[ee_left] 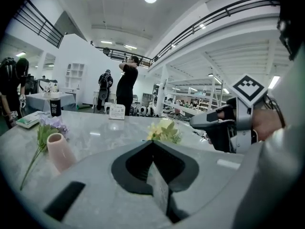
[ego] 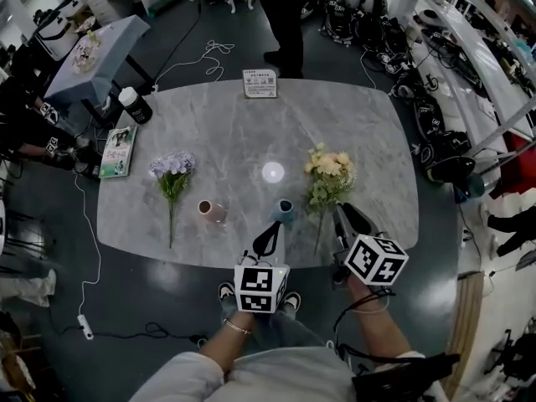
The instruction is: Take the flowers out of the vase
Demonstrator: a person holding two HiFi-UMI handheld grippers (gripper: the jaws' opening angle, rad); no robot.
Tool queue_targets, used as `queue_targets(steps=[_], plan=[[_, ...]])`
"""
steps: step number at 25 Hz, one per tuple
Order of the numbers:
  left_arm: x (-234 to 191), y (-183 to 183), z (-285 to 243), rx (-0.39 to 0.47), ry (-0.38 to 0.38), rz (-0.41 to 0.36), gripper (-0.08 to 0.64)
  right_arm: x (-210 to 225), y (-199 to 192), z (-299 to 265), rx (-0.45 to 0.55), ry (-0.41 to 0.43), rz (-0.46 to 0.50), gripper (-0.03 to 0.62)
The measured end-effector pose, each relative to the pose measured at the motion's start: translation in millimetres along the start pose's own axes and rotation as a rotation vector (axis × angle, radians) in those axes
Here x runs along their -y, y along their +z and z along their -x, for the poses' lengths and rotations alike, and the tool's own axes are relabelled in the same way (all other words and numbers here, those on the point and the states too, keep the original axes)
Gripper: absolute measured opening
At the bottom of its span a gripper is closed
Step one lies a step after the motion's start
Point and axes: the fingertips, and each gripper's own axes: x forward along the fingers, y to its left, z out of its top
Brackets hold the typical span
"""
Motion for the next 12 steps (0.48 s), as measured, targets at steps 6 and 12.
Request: queue_targets(steps=[6,12], plan=[[-4.3,27.3,21.6,0.039,-0.01,-0.016,0.009,-17.8,3.7,25.3,0.041,-0.03,0.001,0.046],[-8.9,41.2,39.9,0.041,-0.037,-0.041,0.009,-35.6,-1.7,42.0,0.066,-0.05,0.005,0.02]])
